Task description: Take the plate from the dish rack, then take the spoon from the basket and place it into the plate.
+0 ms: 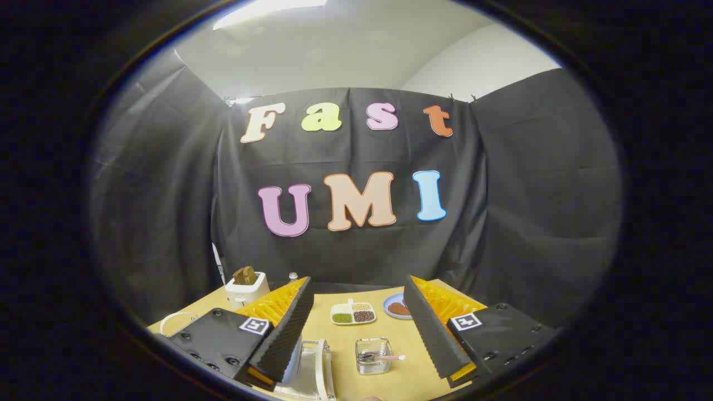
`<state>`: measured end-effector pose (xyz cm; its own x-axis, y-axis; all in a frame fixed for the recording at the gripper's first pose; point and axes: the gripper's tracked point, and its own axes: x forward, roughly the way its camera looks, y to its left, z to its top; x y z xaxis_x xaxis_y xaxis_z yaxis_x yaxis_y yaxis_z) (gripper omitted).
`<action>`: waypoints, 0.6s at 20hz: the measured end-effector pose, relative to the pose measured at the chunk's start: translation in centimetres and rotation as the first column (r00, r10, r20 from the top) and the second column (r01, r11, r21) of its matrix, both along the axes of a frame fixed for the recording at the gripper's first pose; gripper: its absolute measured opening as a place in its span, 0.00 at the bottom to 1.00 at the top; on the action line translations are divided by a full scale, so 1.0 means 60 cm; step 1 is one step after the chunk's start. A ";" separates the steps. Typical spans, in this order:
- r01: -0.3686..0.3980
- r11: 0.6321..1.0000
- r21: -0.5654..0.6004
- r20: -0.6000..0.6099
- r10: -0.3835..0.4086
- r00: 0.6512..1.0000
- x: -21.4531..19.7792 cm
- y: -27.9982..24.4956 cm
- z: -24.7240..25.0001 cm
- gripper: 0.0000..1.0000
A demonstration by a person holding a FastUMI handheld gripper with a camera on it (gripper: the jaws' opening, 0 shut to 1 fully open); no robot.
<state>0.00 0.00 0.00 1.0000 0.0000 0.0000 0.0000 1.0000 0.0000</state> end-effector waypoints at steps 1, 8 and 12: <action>0.001 1.000 -0.002 0.002 -0.001 1.000 0.001 -0.001 0.001 1.00; 0.018 1.000 0.016 0.013 -0.018 1.000 0.001 -0.016 0.009 1.00; 0.030 0.999 0.025 0.022 -0.030 0.999 -0.002 -0.027 0.014 1.00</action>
